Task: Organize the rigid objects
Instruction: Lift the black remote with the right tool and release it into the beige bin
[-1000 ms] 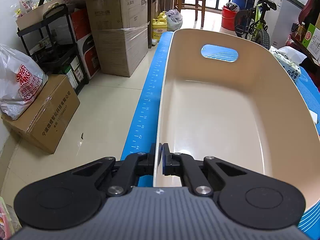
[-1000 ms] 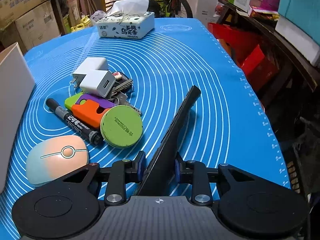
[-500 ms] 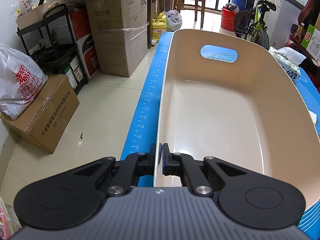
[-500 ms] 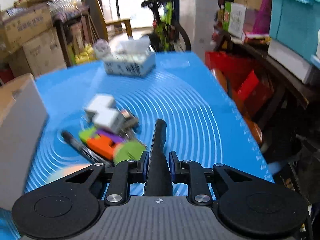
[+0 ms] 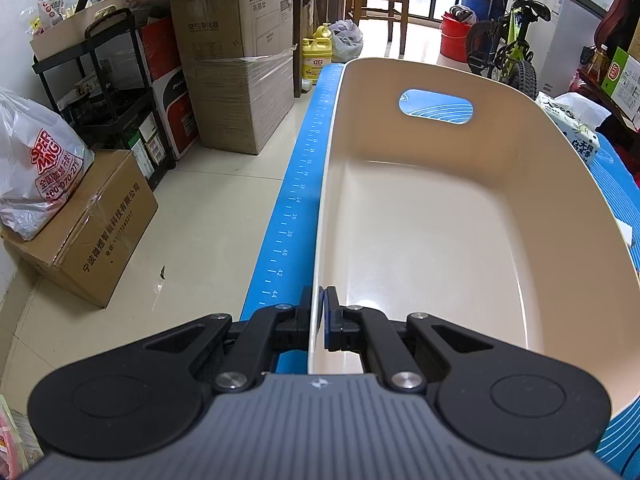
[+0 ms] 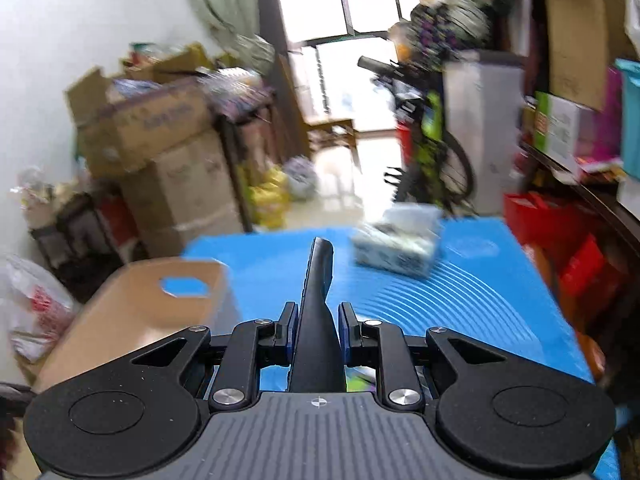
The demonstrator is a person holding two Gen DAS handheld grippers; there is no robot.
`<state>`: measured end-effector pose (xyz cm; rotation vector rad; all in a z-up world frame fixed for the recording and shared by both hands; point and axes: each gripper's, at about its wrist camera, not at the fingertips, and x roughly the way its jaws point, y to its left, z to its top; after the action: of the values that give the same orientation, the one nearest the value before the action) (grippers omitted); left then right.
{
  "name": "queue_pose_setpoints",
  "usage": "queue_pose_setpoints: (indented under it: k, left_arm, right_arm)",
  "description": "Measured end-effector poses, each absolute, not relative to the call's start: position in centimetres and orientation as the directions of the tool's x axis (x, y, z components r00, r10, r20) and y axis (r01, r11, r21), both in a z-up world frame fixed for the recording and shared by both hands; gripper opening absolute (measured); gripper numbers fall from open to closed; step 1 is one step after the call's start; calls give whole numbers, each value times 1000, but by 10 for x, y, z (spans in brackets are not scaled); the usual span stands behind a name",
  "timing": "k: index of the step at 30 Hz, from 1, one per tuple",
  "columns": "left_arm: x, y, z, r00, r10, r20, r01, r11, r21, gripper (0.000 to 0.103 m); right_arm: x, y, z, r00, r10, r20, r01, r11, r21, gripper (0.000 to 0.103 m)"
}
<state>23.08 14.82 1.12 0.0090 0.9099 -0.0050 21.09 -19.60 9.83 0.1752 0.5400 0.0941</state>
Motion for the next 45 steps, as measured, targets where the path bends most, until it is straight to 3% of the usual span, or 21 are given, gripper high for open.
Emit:
queue_pose_setpoints:
  k: [7, 13, 31, 40, 45]
  left_arm:
    - [231, 146, 11, 615, 4, -788, 15, 1000, 17, 5]
    - [231, 145, 11, 615, 4, -788, 16, 1000, 18, 5]
    - [229, 145, 10, 616, 9, -788, 18, 1000, 25, 5]
    - [230, 147, 10, 616, 8, -788, 18, 1000, 24, 5]
    - [230, 148, 11, 616, 9, -788, 19, 999, 26, 5]
  right_arm:
    - [227, -124, 115, 838, 283, -467, -216, 957, 192, 30]
    - [246, -64, 98, 760, 364, -538, -317, 931, 181, 30]
    - [288, 16, 26, 537, 235, -810, -441, 897, -32, 29]
    - [293, 28, 2, 451, 176, -875, -477, 876, -70, 29]
    - [284, 21, 18, 519, 229, -824, -485, 872, -63, 53]
